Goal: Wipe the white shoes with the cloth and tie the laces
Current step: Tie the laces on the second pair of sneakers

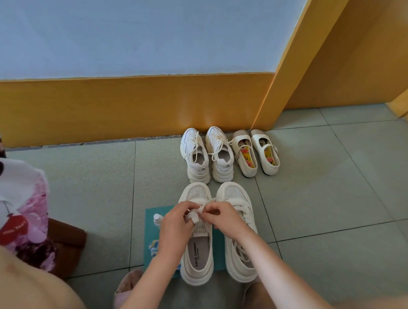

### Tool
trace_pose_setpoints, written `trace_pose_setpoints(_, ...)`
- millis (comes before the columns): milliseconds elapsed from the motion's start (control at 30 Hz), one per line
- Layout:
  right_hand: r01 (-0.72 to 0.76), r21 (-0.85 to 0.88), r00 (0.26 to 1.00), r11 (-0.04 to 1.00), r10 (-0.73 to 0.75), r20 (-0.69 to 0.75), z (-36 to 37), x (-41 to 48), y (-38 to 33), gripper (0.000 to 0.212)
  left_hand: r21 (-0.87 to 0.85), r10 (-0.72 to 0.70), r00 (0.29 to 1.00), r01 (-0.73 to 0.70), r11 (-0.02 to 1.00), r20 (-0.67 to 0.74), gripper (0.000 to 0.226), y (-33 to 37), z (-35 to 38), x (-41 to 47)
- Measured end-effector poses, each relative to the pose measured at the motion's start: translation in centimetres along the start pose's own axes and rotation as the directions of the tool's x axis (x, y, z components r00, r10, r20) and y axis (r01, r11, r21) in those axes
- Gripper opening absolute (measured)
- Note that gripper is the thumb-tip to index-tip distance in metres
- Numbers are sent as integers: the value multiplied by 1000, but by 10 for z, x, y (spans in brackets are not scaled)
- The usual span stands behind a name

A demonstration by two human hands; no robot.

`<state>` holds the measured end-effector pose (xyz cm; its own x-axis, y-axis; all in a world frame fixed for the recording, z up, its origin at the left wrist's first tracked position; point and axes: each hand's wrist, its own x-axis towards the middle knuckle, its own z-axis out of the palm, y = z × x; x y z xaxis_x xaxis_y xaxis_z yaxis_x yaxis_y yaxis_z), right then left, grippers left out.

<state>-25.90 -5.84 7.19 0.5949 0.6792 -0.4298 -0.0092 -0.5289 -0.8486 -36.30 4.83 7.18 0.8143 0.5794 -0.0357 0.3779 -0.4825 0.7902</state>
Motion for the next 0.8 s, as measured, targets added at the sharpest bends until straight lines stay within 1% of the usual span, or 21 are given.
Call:
trace_pose_setpoints(100,-10,-9,1000,1000,10,21,-1,-1,1,12,-54,30,999,-31,998,-13,20,1,1,1)
trace_pose_setpoints(167,-14,1,1000,1000,14,20,-1,-1,2,11,-93,-3,1000,2,996,-9,21,1,1,2)
trace_pose_setpoints(233,-15,30,1000,999,15,-4,-1,-1,2,20,-164,-67,998,66,984,4,23,0,1,4)
trace_pose_setpoints(300,-6,44,999,999,7,-35,-2,-1,2,26,-274,-139,990,139,952,22,26,0,2,3)
trace_pose_setpoints(400,-5,91,998,996,10,-58,-1,-1,0,21,-398,-246,966,257,880,79,25,2,1,3)
trace_pose_setpoints(533,9,176,999,984,-2,-39,-2,-3,-2,17,-511,-281,951,305,803,126,15,1,0,3)
trace_pose_setpoints(633,-11,211,999,977,18,-31,-3,-3,0,17,-514,-288,946,322,795,146,14,-2,0,2)
trace_pose_setpoints(733,-25,177,998,984,34,-49,-3,-1,3,11,-512,-292,946,323,796,143,14,-3,-1,3)
trace_pose_setpoints(800,-26,111,997,993,34,-64,-4,-1,4,16,-498,-296,946,322,805,132,11,-2,-1,3)
